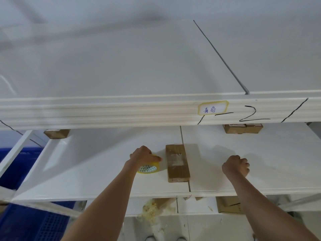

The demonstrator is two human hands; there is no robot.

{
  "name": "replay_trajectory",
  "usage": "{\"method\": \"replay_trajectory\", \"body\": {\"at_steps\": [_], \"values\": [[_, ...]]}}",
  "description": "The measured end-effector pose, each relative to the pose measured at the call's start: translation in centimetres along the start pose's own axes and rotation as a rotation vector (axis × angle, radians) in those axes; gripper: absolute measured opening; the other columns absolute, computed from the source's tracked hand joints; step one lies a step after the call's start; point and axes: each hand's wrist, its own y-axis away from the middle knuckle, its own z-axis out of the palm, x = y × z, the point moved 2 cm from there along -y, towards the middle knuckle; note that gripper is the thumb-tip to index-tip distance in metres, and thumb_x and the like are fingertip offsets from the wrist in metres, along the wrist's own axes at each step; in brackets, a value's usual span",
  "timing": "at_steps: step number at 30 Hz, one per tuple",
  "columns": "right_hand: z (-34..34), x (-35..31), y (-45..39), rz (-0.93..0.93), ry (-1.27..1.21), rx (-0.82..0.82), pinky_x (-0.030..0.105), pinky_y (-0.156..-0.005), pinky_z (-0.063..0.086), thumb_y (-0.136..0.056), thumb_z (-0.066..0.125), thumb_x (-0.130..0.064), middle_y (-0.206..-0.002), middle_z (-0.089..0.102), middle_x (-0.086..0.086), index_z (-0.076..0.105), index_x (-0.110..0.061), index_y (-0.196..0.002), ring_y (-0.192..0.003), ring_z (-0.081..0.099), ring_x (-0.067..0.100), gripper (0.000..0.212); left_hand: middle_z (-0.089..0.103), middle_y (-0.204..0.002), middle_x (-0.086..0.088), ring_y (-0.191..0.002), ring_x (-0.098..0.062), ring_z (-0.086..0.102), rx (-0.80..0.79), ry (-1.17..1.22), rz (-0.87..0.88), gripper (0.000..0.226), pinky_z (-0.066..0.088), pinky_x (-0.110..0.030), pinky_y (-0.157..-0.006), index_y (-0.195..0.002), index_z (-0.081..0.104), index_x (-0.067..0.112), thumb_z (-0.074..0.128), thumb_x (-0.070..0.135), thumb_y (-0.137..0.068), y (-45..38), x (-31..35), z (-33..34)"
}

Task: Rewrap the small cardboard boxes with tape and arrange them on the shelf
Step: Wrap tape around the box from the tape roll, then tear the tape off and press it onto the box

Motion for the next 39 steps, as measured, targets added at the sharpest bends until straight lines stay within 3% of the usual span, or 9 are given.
{"method": "replay_trajectory", "body": {"at_steps": [12,16,20,22,26,33,37,39], "values": [[0.1,-0.3,0.2,0.116,-0.034,-0.128,0.037,-0.097,0.046,-0.087,0.068,-0.011,-0.131,0.046,0.02,0.051,0.0,-0.135,-0.118,0.051,0.033,0.052,0.069,-0.092,0.002,-0.085,-0.019,0.066,0.029,0.01,0.003,0.059,0.054,-0.039,-0.09,-0.093,0.074,0.022,0.064,0.077,-0.076,0.8,0.1,-0.3],[-0.2,-0.5,0.1,0.086,-0.062,-0.112,0.038,-0.097,0.047,-0.086,0.07,-0.008,-0.131,0.048,0.023,0.052,0.002,-0.134,-0.119,0.051,0.034,0.052,0.063,-0.081,0.004,-0.087,-0.021,0.062,0.095,0.06,-0.011,0.062,0.047,-0.046,-0.097,-0.068,0.066,0.026,0.047,0.083,-0.083,1.5,0.0,-0.4],[-0.3,-1.1,0.4,0.052,-0.179,-0.062,0.043,-0.097,0.049,-0.089,0.068,-0.004,-0.13,0.05,0.03,0.046,0.01,-0.133,-0.119,0.052,0.04,0.051,0.055,-0.07,0.005,-0.086,-0.024,0.058,0.164,0.128,-0.028,0.062,0.044,-0.044,-0.097,-0.057,0.053,0.023,0.047,0.075,-0.09,2.1,-0.3,-0.5],[-0.4,-1.7,0.8,0.01,-0.259,-0.028,0.046,-0.095,0.05,-0.092,0.063,0.0,-0.128,0.054,0.03,0.047,0.012,-0.13,-0.119,0.055,0.043,0.043,0.062,-0.077,0.001,-0.089,-0.027,0.062,0.171,0.208,-0.056,0.059,0.047,-0.045,-0.098,-0.061,0.058,0.021,0.049,0.072,-0.091,2.1,-0.9,-0.6],[-0.8,-4.1,2.2,-0.152,-0.421,0.013,0.045,-0.089,0.052,-0.098,0.058,-0.007,-0.119,0.064,0.027,0.053,0.007,-0.121,-0.112,0.061,0.043,0.028,0.066,-0.109,-0.01,-0.103,-0.03,0.064,0.103,0.268,-0.066,0.056,0.052,-0.045,-0.099,-0.091,0.069,0.013,0.051,0.066,-0.094,2.6,-1.1,-1.5],[-1.6,-11.6,8.3,-0.451,-0.627,0.002,0.038,-0.085,0.054,-0.105,0.047,-0.016,-0.119,0.064,0.021,0.054,0.004,-0.125,-0.11,0.064,0.033,0.029,0.068,-0.102,-0.005,-0.096,-0.024,0.067,-0.057,0.268,-0.015,0.055,0.054,-0.039,-0.085,-0.086,0.068,0.018,0.061,0.073,-0.082,2.6,-2.3,-1.2],[-0.8,-14.0,10.6,-0.551,-0.693,-0.089,0.031,-0.088,0.053,-0.102,0.052,-0.01,-0.126,0.065,0.017,0.059,-0.002,-0.13,-0.113,0.064,0.029,0.03,0.068,-0.103,-0.004,-0.095,-0.023,0.066,-0.064,0.255,0.045,0.052,0.054,-0.037,-0.083,-0.096,0.07,0.017,0.062,0.067,-0.086,2.8,-1.9,-1.2],[-0.2,-14.6,11.7,-0.575,-0.728,-0.15,0.035,-0.09,0.055,-0.102,0.055,-0.014,-0.126,0.063,0.017,0.054,-0.007,-0.134,-0.113,0.063,0.031,0.033,0.068,-0.107,-0.003,-0.098,-0.022,0.066,-0.075,0.283,0.068,0.047,0.054,-0.037,-0.084,-0.104,0.071,0.019,0.063,0.062,-0.087,2.6,-1.8,-1.0]]}}
